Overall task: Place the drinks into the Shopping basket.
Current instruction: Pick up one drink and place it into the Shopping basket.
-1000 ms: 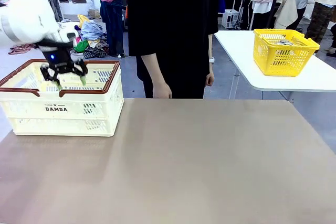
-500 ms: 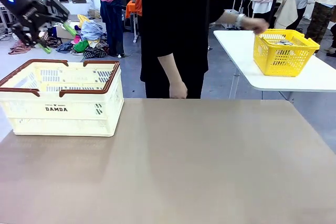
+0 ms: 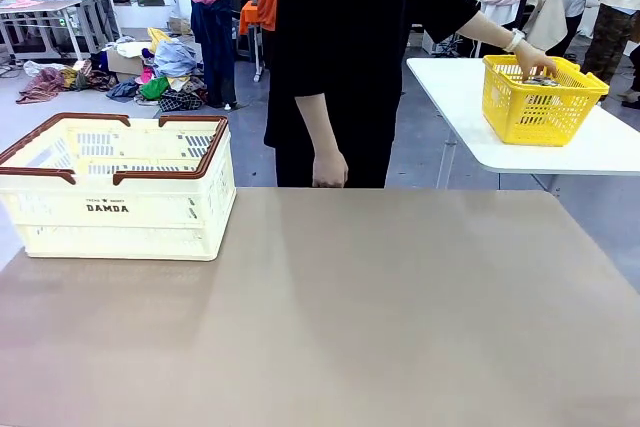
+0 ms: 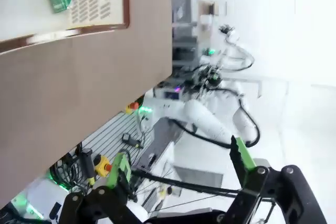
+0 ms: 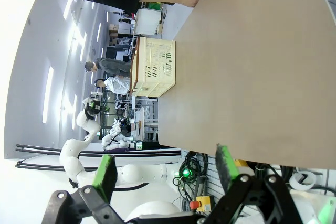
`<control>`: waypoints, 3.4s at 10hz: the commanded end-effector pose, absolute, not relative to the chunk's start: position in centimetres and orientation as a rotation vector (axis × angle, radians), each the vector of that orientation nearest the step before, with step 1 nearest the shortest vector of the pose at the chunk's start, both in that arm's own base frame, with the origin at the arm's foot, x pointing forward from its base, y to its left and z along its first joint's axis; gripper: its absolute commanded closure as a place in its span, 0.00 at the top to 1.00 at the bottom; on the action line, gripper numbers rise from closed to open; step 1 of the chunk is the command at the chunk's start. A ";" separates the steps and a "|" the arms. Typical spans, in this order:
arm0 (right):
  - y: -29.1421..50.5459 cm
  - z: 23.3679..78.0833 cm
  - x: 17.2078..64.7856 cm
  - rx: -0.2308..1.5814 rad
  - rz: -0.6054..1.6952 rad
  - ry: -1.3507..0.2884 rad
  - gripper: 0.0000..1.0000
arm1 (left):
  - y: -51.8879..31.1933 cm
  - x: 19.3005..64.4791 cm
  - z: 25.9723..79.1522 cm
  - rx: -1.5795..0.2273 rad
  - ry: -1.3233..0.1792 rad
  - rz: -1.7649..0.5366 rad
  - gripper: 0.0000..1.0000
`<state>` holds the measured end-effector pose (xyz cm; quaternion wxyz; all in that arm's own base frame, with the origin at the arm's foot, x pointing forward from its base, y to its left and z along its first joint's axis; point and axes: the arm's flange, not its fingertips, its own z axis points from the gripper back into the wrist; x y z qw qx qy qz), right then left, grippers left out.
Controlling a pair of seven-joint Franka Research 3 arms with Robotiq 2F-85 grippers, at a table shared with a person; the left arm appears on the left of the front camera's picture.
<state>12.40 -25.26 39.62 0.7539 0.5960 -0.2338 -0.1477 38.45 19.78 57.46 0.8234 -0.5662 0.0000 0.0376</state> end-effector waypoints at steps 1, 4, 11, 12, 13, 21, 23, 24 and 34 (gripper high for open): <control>-25.2 39.9 11.9 1.305 -0.308 -0.544 1.00 | 19.8 39.1 55.1 -1.247 -0.006 0.036 1.00; -25.2 39.9 11.9 1.305 -0.308 -0.544 1.00 | 21.7 37.8 55.1 -1.235 -0.016 0.098 1.00; -25.2 39.9 11.9 1.305 -0.308 -0.544 1.00 | 21.7 37.8 55.1 -1.235 -0.016 0.098 1.00; -25.2 39.9 11.9 1.305 -0.308 -0.544 1.00 | 21.7 37.8 55.1 -1.235 -0.016 0.098 1.00; -25.2 39.9 11.9 1.305 -0.308 -0.544 1.00 | 21.7 37.8 55.1 -1.235 -0.016 0.098 1.00; -25.2 39.9 11.9 1.305 -0.308 -0.544 1.00 | 21.7 37.8 55.1 -1.235 -0.016 0.098 1.00; -25.2 39.9 11.9 1.305 -0.308 -0.544 1.00 | 21.7 37.8 55.1 -1.235 -0.016 0.098 1.00; -25.2 39.9 11.9 1.305 -0.308 -0.544 1.00 | 21.7 37.8 55.1 -1.235 -0.016 0.098 1.00; -1.0 51.2 27.2 0.520 0.348 0.028 1.00 | 21.7 37.8 55.1 -1.235 -0.016 0.098 1.00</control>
